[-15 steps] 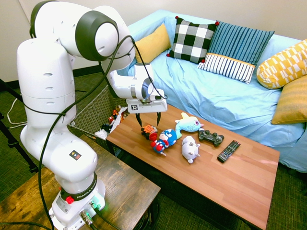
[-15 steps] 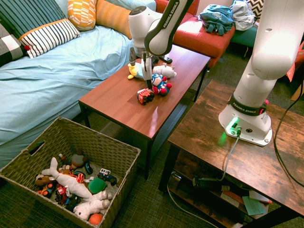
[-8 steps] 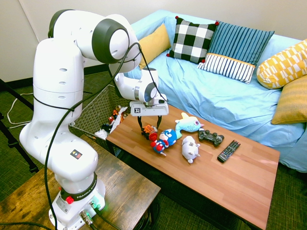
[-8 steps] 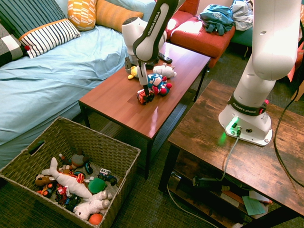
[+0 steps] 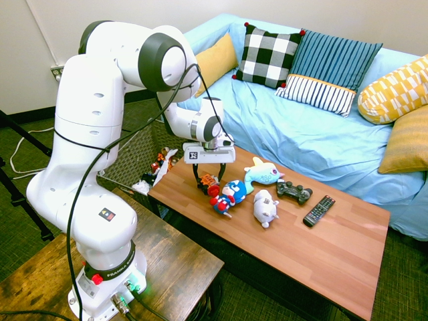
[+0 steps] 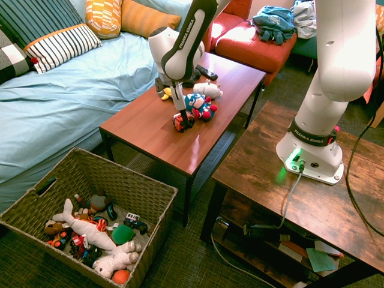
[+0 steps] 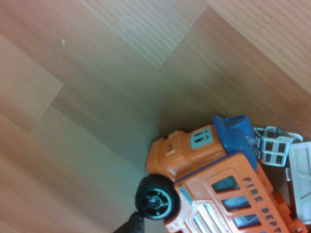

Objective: Put the toy car in the basket

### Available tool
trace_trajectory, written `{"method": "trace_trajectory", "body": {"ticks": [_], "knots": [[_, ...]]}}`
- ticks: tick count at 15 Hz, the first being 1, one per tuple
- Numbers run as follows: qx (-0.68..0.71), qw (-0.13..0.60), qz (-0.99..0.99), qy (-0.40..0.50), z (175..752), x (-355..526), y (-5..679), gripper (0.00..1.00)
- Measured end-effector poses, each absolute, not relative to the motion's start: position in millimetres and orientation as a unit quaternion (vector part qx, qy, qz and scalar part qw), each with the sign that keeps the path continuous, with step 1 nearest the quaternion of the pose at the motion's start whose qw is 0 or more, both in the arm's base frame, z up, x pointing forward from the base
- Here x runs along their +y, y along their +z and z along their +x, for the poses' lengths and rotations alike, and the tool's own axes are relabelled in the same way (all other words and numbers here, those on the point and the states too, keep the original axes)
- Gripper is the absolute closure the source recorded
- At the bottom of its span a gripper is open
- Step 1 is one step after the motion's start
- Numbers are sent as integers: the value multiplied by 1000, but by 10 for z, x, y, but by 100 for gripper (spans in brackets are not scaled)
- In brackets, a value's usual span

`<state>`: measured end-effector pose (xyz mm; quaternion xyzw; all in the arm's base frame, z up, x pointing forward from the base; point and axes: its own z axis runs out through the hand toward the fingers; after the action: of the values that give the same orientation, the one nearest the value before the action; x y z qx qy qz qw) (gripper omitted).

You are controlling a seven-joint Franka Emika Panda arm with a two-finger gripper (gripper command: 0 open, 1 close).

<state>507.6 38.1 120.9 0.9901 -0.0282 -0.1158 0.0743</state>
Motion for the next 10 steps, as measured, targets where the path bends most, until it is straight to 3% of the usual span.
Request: {"method": "trace_trajectory", "body": {"ticks": [5, 6, 10], "knots": [[-20, 91, 988, -123, 5153, 405, 1002, 0], [-18, 92, 988, -124, 5143, 425, 969, 100], [-17, 97, 987, -124, 5136, 427, 943, 100]]}}
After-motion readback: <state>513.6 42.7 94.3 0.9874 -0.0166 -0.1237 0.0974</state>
